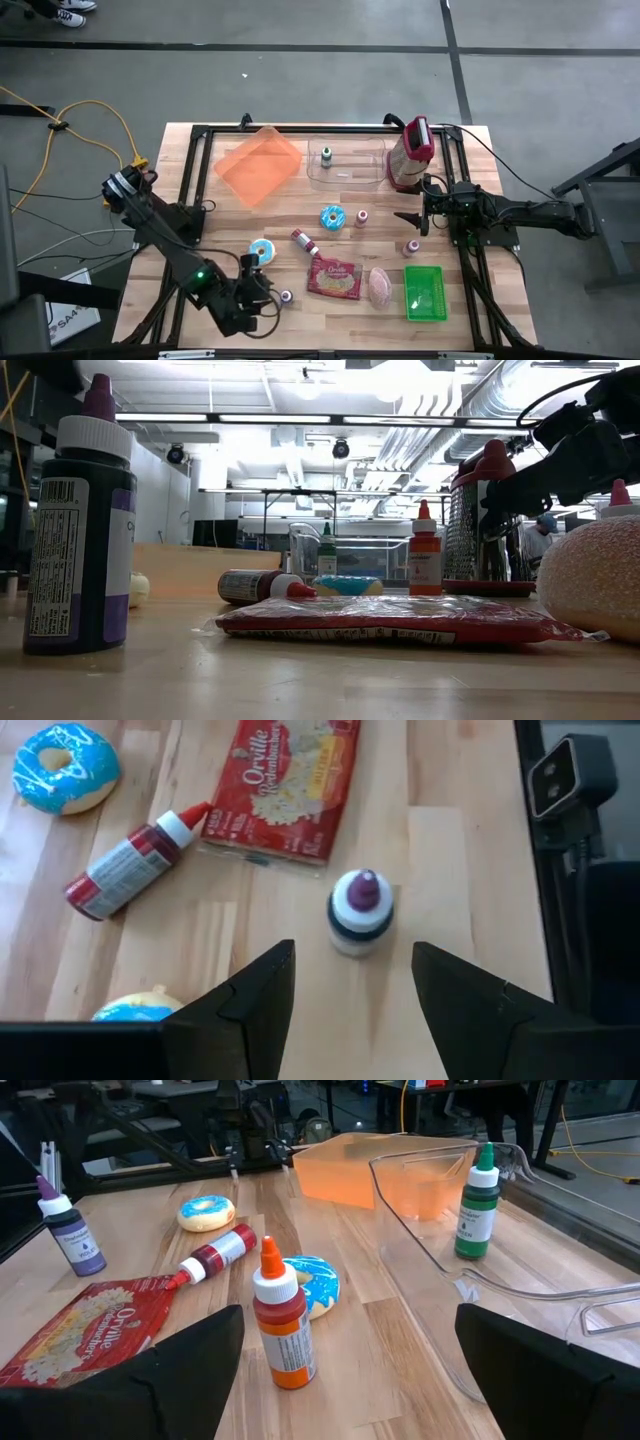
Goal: Pick & Place Food Item
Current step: Put the violet food coloring bottle into the transparent bin
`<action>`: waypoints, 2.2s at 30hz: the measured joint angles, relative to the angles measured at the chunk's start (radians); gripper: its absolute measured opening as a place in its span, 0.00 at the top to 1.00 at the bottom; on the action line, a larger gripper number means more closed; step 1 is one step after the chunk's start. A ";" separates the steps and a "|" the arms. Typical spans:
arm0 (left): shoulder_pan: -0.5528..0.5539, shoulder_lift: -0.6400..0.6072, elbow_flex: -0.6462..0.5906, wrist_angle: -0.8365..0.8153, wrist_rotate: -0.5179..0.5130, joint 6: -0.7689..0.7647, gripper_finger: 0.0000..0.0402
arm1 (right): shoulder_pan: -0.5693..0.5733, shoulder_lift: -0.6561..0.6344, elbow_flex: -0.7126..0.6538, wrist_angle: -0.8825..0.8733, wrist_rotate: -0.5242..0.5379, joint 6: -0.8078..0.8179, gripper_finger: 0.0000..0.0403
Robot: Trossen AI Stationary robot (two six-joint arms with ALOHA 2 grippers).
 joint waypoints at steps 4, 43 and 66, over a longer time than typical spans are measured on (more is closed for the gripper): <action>-0.011 -0.002 -0.048 0.038 -0.034 -0.029 0.52 | 0.000 0.000 0.000 0.000 0.000 0.000 0.12; 0.003 0.029 -0.196 0.347 -0.073 0.050 0.52 | 0.000 0.000 0.000 0.000 0.000 0.000 0.12; 0.047 0.060 -0.196 0.465 0.000 0.174 0.52 | 0.000 0.000 0.000 0.001 0.000 0.000 0.12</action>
